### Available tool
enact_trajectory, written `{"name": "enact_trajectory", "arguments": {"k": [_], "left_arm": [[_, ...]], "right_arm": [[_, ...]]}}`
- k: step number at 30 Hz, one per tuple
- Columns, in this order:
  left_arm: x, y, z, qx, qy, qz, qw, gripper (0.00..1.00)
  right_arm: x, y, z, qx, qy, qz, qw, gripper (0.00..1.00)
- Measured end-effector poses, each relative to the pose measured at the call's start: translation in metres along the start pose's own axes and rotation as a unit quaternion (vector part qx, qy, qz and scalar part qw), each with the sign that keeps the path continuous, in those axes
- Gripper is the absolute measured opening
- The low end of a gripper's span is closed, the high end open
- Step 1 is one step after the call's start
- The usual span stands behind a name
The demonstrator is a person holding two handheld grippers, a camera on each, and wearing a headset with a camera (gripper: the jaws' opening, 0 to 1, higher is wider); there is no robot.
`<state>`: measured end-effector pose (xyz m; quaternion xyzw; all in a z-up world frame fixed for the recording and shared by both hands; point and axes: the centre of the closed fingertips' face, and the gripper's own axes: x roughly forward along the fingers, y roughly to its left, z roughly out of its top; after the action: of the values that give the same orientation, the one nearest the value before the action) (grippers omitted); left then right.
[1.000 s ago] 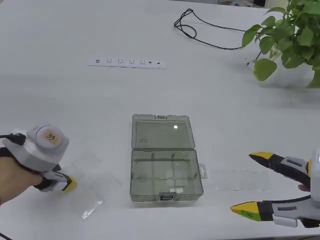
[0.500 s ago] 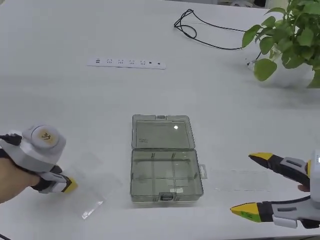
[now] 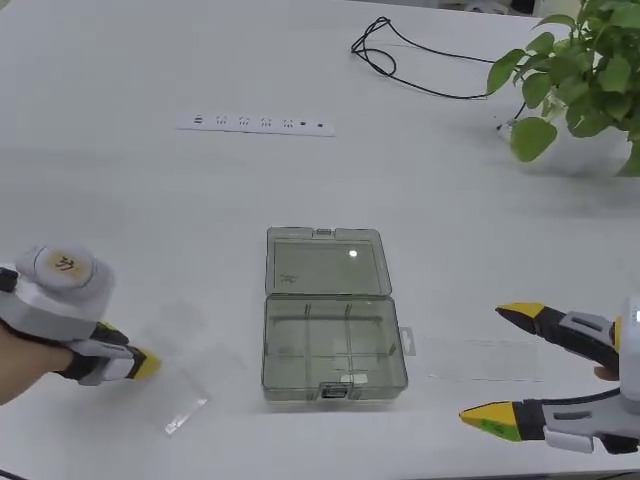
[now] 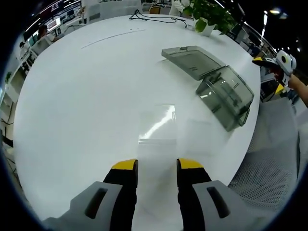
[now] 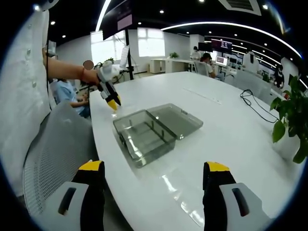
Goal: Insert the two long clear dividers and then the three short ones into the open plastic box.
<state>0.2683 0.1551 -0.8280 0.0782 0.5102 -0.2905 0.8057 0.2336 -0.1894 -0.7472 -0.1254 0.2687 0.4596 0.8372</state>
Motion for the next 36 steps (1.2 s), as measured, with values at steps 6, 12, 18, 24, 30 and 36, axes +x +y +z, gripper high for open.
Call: {"name": "enact_trajectory", "arguments": {"k": [6,12,18,24,30,36], "left_arm": [[-0.009,-0.011,0.014,-0.018,-0.035,-0.014,0.9991,0.30],[-0.019,-0.028,0.035,-0.039,-0.083,-0.036,0.9952,0.30],[-0.027,-0.047,0.055,-0.044,-0.119,-0.058,0.9902,0.30],[-0.037,-0.068,0.078,-0.050,-0.161,-0.083,0.9822,0.30],[-0.043,-0.089,0.095,-0.053,-0.191,-0.105,0.9745,0.30],[-0.050,-0.112,0.111,-0.048,-0.219,-0.126,0.9663,0.30]], "right_arm": [[0.002,0.002,0.005,-0.001,-0.004,0.002,1.0000,0.84],[0.006,0.006,0.019,0.000,-0.019,0.003,0.9998,0.83],[0.009,0.010,0.036,0.005,-0.038,0.005,0.9992,0.80],[0.014,0.016,0.058,0.019,-0.063,0.006,0.9978,0.75],[0.016,0.020,0.083,0.032,-0.093,0.004,0.9951,0.70],[0.020,0.024,0.108,0.063,-0.124,0.003,0.9903,0.60]]}}
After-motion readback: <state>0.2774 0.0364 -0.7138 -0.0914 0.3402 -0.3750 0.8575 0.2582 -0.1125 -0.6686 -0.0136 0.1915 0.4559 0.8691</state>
